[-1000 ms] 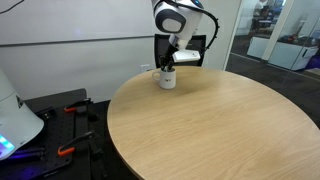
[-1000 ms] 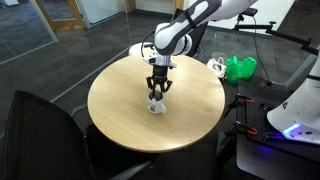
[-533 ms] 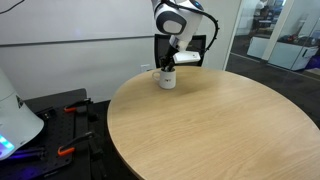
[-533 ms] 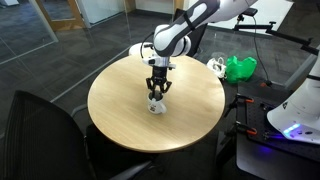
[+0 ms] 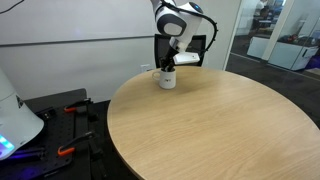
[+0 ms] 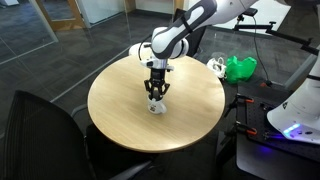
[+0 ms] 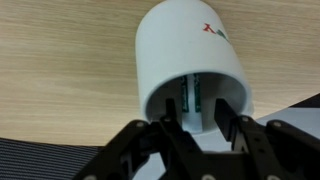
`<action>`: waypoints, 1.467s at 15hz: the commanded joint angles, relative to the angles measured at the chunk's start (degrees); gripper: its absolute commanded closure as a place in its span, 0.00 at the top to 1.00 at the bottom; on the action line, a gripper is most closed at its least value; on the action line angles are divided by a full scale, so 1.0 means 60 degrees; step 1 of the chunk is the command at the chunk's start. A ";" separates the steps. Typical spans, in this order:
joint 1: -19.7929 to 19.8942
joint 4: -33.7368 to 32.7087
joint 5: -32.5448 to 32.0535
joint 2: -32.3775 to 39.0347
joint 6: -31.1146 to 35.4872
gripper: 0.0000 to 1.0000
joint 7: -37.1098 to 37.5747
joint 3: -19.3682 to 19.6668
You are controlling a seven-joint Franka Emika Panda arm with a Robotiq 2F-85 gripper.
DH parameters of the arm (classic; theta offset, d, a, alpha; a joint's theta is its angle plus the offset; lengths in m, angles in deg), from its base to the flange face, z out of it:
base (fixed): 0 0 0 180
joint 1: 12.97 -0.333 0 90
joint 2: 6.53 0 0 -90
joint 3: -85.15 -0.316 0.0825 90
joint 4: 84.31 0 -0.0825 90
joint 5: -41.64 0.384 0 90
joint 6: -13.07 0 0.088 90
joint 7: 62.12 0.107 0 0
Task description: Pick the marker from the cup and put it on the table
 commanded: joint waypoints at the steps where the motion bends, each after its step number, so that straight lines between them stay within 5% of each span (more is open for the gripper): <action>1: 0.0213 -0.0371 -0.0274 0.0223 -0.0073 0.27 0.0455 -0.0285; 5: 0.0274 -0.0375 -0.0242 0.0264 -0.0019 0.00 0.0458 -0.0345; 22: 0.1092 0.0919 0.1271 -0.1967 -0.0413 0.05 0.0394 -0.0832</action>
